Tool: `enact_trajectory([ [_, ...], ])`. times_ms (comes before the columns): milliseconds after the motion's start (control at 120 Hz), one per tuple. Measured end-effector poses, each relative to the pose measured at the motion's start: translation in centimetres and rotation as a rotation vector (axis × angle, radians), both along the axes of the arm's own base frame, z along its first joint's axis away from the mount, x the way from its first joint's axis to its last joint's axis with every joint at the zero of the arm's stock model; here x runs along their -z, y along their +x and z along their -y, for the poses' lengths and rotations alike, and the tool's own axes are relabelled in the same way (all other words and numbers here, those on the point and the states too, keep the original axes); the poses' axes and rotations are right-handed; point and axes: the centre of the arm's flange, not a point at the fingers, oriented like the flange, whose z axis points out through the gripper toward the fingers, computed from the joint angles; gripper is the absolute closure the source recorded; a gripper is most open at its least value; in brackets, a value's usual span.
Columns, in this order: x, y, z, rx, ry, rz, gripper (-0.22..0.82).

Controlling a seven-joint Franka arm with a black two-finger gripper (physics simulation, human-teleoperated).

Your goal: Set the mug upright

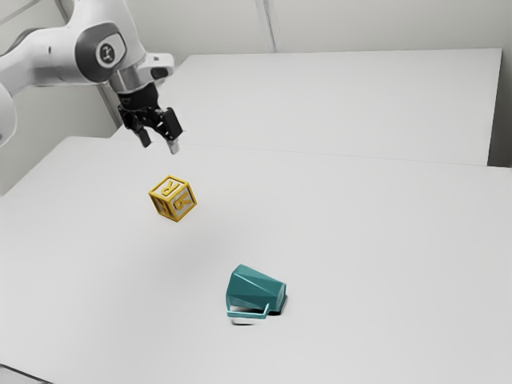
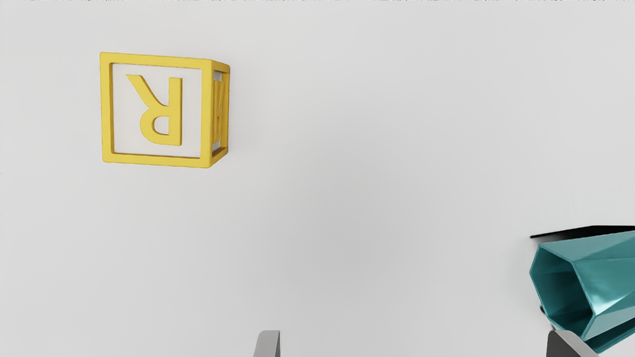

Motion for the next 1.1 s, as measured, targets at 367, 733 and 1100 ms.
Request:
enact_trajectory([
  [367,1.1,-9.2,1.4,0.076,-0.028,0.168,0.02],
  [733,12.3,-20.2,-2.8,-0.268,-0.786,0.457,0.03],
  [1100,22.2,-23.6,-2.0,-0.198,-0.931,0.683,0.03],
])
